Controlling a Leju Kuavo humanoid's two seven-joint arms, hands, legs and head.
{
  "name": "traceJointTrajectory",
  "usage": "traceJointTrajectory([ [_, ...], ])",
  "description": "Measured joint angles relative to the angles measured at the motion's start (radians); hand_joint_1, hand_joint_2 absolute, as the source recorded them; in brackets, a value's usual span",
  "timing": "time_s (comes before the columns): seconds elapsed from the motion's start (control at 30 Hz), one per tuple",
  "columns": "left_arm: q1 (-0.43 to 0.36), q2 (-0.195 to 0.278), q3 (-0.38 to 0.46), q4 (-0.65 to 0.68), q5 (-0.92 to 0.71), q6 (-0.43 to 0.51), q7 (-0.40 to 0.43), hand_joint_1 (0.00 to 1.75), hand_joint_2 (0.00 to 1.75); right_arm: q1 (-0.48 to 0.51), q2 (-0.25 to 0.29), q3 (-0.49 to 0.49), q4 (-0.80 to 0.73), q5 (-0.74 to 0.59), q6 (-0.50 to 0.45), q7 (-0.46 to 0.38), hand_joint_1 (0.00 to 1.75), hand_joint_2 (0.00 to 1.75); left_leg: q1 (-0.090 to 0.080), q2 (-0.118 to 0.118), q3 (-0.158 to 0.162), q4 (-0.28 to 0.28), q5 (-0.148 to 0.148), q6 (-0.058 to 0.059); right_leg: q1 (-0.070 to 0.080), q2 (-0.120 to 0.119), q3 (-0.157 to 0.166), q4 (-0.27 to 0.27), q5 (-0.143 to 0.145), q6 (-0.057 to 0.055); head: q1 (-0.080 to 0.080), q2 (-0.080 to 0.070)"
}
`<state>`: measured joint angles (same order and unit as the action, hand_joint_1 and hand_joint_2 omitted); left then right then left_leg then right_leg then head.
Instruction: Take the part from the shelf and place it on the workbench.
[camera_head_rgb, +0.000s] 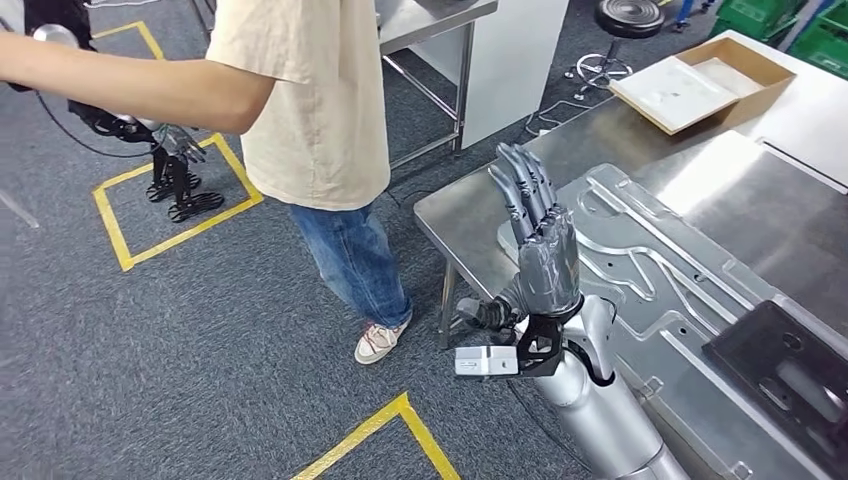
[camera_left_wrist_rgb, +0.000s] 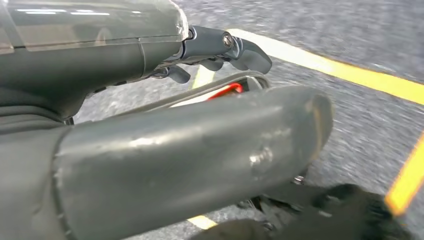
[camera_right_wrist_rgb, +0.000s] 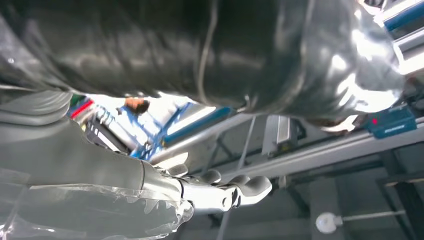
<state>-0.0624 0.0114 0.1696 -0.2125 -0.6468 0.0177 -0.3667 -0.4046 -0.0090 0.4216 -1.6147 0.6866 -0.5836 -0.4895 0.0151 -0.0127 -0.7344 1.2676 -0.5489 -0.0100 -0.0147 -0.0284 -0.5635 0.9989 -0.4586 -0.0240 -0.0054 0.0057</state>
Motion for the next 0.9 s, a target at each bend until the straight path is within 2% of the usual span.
traceJointTrajectory([
  [0.03, 0.003, 0.004, 0.005, 0.0, 0.001, 0.001, 0.006, 0.0, 0.0, 0.0, 0.002, 0.001, 0.004, -0.004, -0.003, -0.001, 0.0, 0.0, 0.004, 0.003, -0.008, 0.014, 0.004, -0.004, -0.001, -0.014, 0.001, 0.001, -0.002, 0.001, 0.0, 0.0],
  [0.07, 0.006, 0.008, 0.009, 0.0, 0.001, 0.002, 0.012, 0.0, 0.0, 0.0, 0.005, 0.002, 0.008, -0.008, -0.005, -0.002, 0.0, 0.0, 0.007, 0.007, 0.005, -0.011, 0.027, -0.008, -0.002, -0.026, 0.002, 0.002, -0.005, 0.004, 0.0, 0.0],
  [0.1, 0.009, 0.012, 0.013, 0.001, 0.002, 0.002, 0.015, 0.0, 0.0, 0.0, 0.008, 0.003, 0.012, -0.011, -0.008, -0.004, 0.0, 0.0, 0.01, 0.017, 0.034, -0.068, 0.062, -0.012, -0.003, -0.037, 0.004, 0.005, -0.009, 0.008, 0.0, 0.0],
  [0.13, 0.01, 0.014, 0.016, 0.001, 0.001, 0.002, 0.018, 0.0, 0.0, 0.0, 0.012, 0.005, 0.016, -0.014, -0.012, -0.006, 0.0, 0.0, 0.01, 0.036, 0.069, -0.135, 0.089, -0.015, -0.004, -0.048, 0.005, 0.009, -0.014, 0.014, 0.0, 0.0],
  [0.2, 0.008, 0.018, 0.021, 0.001, 0.0, 0.002, 0.018, 0.0, 0.0, -0.001, 0.017, 0.008, 0.022, -0.018, -0.021, -0.013, 0.0, 0.0, 0.004, 0.063, 0.114, -0.225, 0.116, -0.007, 0.0, -0.067, 0.006, 0.018, -0.024, 0.028, 0.0, 0.0],
  [0.23, 0.008, 0.018, 0.023, 0.001, -0.001, 0.002, 0.018, 0.0, 0.0, -0.001, 0.019, 0.008, 0.024, -0.019, -0.026, -0.018, 0.0, 0.0, 0.0, 0.066, 0.118, -0.238, 0.114, 0.001, 0.003, -0.076, 0.007, 0.021, -0.028, 0.034, 0.001, 0.0],
  [0.3, 0.012, 0.019, 0.025, 0.002, -0.002, 0.002, 0.017, 0.0, 0.0, -0.001, 0.022, 0.009, 0.029, -0.021, -0.031, -0.023, 0.0, 0.0, -0.002, 0.046, 0.117, -0.238, 0.114, 0.019, 0.004, -0.092, 0.012, 0.021, -0.033, 0.044, 0.002, 0.0],
  [0.33, 0.016, 0.018, 0.026, 0.002, -0.002, 0.003, 0.016, 0.0, 0.0, -0.002, 0.023, 0.01, 0.031, -0.023, -0.033, -0.023, 0.0, 0.0, -0.001, 0.036, 0.118, -0.24, 0.114, 0.025, 0.002, -0.084, 0.013, 0.027, -0.041, 0.05, 0.002, 0.0],
  [0.4, 0.017, 0.018, 0.026, 0.002, -0.005, 0.004, 0.012, 0.0, 0.0, -0.001, 0.026, 0.01, 0.034, -0.028, -0.039, -0.024, 0.0, 0.0, 0.001, 0.019, 0.122, -0.244, 0.116, 0.037, -0.004, -0.039, -0.01, 0.086, -0.081, 0.056, 0.002, 0.0],
  [0.43, 0.015, 0.018, 0.027, 0.002, -0.006, 0.006, 0.009, 0.0, 0.0, 0.001, 0.026, 0.01, 0.035, -0.031, -0.043, -0.026, 0.0, 0.0, 0.001, 0.01, 0.122, -0.244, 0.116, 0.041, -0.006, -0.01, -0.037, 0.145, -0.111, 0.056, 0.002, 0.0],
  [0.47, 0.013, 0.018, 0.027, 0.002, -0.008, 0.008, 0.005, 0.0, 0.0, 0.005, 0.026, 0.01, 0.036, -0.034, -0.048, -0.028, 0.0, 0.0, 0.0, -0.001, 0.122, -0.244, 0.116, 0.044, -0.005, 0.008, -0.072, 0.212, -0.138, 0.055, 0.002, 0.0],
  [0.5, 0.011, 0.017, 0.027, 0.002, -0.011, 0.009, 0.0, 0.0, 0.0, 0.011, 0.026, 0.01, 0.038, -0.035, -0.053, -0.031, 0.0, 0.0, -0.002, -0.014, 0.122, -0.243, 0.115, 0.046, -0.004, 0.017, -0.103, 0.266, -0.153, 0.053, 0.002, 0.0],
  [0.53, 0.01, 0.016, 0.027, 0.002, -0.014, 0.011, -0.007, 0.0, 0.0, 0.018, 0.026, 0.01, 0.04, -0.036, -0.059, -0.035, 0.0, 0.0, -0.005, -0.027, 0.123, -0.243, 0.115, 0.047, -0.002, 0.022, -0.121, 0.293, -0.151, 0.05, 0.002, 0.0],
  [0.57, 0.01, 0.014, 0.027, 0.002, -0.017, 0.012, -0.014, 0.0, 0.0, 0.024, 0.026, 0.01, 0.041, -0.035, -0.066, -0.038, 0.0, 0.0, -0.007, -0.04, 0.125, -0.243, 0.115, 0.048, 0.0, 0.026, -0.123, 0.283, -0.13, 0.045, 0.002, 0.0],
  [0.6, 0.01, 0.011, 0.027, 0.002, -0.02, 0.013, -0.02, 0.0, 0.0, 0.03, 0.026, 0.01, 0.04, -0.035, -0.073, -0.041, 0.0, 0.0, -0.01, -0.053, 0.127, -0.243, 0.115, 0.048, 0.003, 0.034, -0.106, 0.237, -0.093, 0.037, 0.002, 0.0],
  [0.67, 0.008, 0.0, 0.027, 0.002, -0.024, 0.016, -0.027, 0.0, 0.0, 0.038, 0.026, 0.01, 0.035, -0.033, -0.082, -0.043, 0.0, 0.0, -0.012, -0.076, 0.128, -0.243, 0.115, 0.047, 0.008, 0.079, -0.056, 0.109, -0.026, 0.015, 0.001, 0.0],
  [0.7, 0.006, -0.006, 0.027, 0.002, -0.025, 0.017, -0.029, 0.0, 0.0, 0.041, 0.026, 0.01, 0.032, -0.033, -0.085, -0.043, 0.0, 0.0, -0.011, -0.086, 0.125, -0.242, 0.116, 0.045, 0.01, 0.099, -0.037, 0.063, -0.01, 0.007, 0.002, 0.0],
  [0.73, 0.004, -0.01, 0.027, 0.002, -0.025, 0.018, -0.03, 0.0, 0.0, 0.043, 0.026, 0.01, 0.029, -0.032, -0.087, -0.043, 0.0, 0.0, -0.008, -0.096, 0.122, -0.242, 0.117, 0.042, 0.012, 0.112, -0.028, 0.039, -0.007, 0.001, 0.002, 0.0],
  [0.8, 0.003, -0.015, 0.027, 0.002, -0.025, 0.019, -0.031, 0.0, 0.0, 0.046, 0.026, 0.01, 0.025, -0.031, -0.089, -0.044, 0.0, 0.0, -0.004, -0.113, 0.118, -0.246, 0.12, 0.031, 0.013, 0.1, -0.02, 0.025, -0.007, -0.001, 0.002, 0.0],
  [0.83, 0.004, -0.016, 0.027, 0.002, -0.025, 0.019, -0.032, 0.0, 0.0, 0.047, 0.026, 0.01, 0.023, -0.03, -0.09, -0.044, 0.0, 0.0, -0.004, -0.106, 0.117, -0.244, 0.119, 0.025, 0.011, 0.088, -0.013, 0.016, -0.004, -0.001, 0.002, 0.0],
  [0.9, 0.002, -0.018, 0.028, 0.002, -0.025, 0.02, -0.034, 0.0, 0.0, 0.048, 0.026, 0.01, 0.019, -0.025, -0.093, -0.046, 0.0, 0.0, -0.007, -0.061, 0.099, -0.201, 0.089, 0.015, 0.005, 0.062, 0.002, -0.004, 0.002, 0.0, 0.001, 0.0],
])
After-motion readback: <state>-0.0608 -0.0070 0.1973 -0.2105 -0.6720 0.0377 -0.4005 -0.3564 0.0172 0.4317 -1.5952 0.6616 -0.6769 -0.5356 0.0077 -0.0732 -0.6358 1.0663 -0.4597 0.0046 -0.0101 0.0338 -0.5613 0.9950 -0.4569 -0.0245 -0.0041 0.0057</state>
